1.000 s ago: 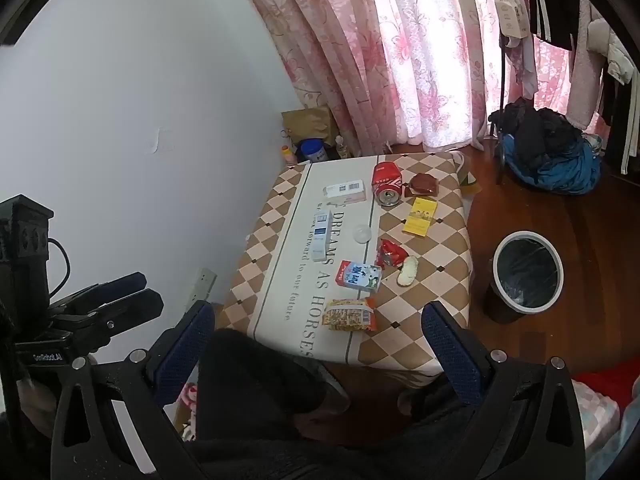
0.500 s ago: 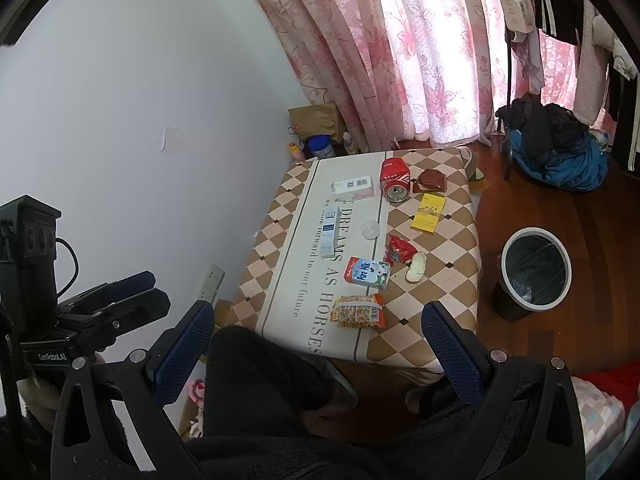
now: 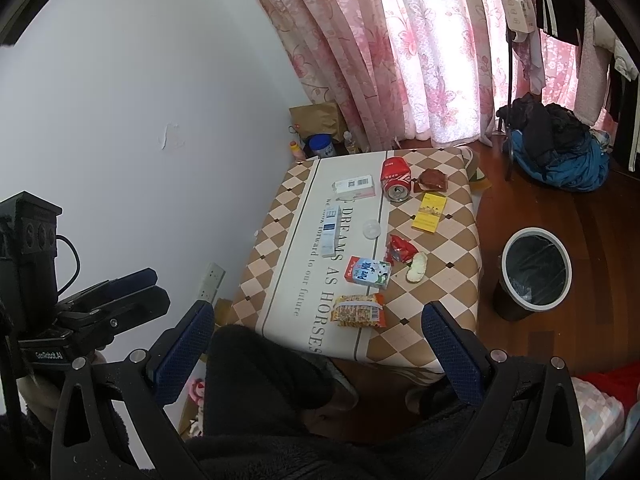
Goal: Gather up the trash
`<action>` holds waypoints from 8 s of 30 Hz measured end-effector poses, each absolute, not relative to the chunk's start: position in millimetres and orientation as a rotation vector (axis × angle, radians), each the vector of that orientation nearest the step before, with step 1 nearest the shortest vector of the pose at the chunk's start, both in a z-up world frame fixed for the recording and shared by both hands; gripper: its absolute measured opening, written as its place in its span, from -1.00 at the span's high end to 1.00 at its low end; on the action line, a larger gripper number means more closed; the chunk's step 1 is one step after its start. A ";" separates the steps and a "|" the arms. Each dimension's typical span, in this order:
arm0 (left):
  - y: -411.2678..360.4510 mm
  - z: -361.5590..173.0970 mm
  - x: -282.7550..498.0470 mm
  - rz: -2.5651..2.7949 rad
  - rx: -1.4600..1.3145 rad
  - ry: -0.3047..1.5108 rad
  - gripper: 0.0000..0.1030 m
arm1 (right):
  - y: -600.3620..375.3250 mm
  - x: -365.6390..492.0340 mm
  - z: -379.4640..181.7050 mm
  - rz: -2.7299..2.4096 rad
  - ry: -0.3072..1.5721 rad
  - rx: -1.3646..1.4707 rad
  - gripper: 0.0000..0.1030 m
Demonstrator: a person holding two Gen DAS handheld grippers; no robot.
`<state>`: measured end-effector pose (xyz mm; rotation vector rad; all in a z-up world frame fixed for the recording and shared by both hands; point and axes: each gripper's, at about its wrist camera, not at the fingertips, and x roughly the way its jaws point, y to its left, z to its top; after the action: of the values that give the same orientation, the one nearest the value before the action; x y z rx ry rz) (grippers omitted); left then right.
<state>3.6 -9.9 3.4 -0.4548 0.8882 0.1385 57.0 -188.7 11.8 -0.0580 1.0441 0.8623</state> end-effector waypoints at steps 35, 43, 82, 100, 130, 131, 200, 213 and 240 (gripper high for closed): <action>-6.1 4.0 10.1 0.119 -0.459 0.878 -1.00 | -198.0 58.5 19.7 0.829 1.029 -0.060 -1.00; -7.2 3.7 10.1 0.118 -0.460 0.878 -1.00 | -198.2 59.1 20.5 0.830 1.028 -0.059 -1.00; 132.2 -255.8 193.7 0.540 -0.542 1.270 -0.98 | -114.2 300.3 -234.5 0.427 1.384 0.051 -0.81; 160.5 -321.3 262.4 0.487 -0.503 1.397 -0.01 | -25.2 409.8 -340.4 0.307 1.482 -0.203 -0.61; 70.1 -166.6 216.6 0.481 -0.295 1.049 0.39 | -88.7 327.0 -241.4 0.494 1.200 -0.122 -0.15; 64.5 -162.8 228.3 0.464 -0.294 1.037 0.39 | -95.3 325.8 -232.1 0.503 1.182 -0.105 -0.15; -229.4 -313.2 465.3 0.060 -0.071 1.353 -0.88 | -463.0 456.4 -387.3 -0.064 1.445 0.063 -1.00; -210.4 -193.4 401.3 0.063 -0.119 1.149 -0.88 | -456.0 399.7 -236.5 -0.033 1.225 0.114 -1.00; 104.7 -298.7 165.8 0.703 -0.358 1.278 -0.88 | -137.5 284.1 -265.6 0.476 1.392 -0.061 -1.00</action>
<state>165.8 104.7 -298.7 -0.3583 1.2778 0.7027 284.1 -137.5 -265.6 -0.0605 1.3917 0.4758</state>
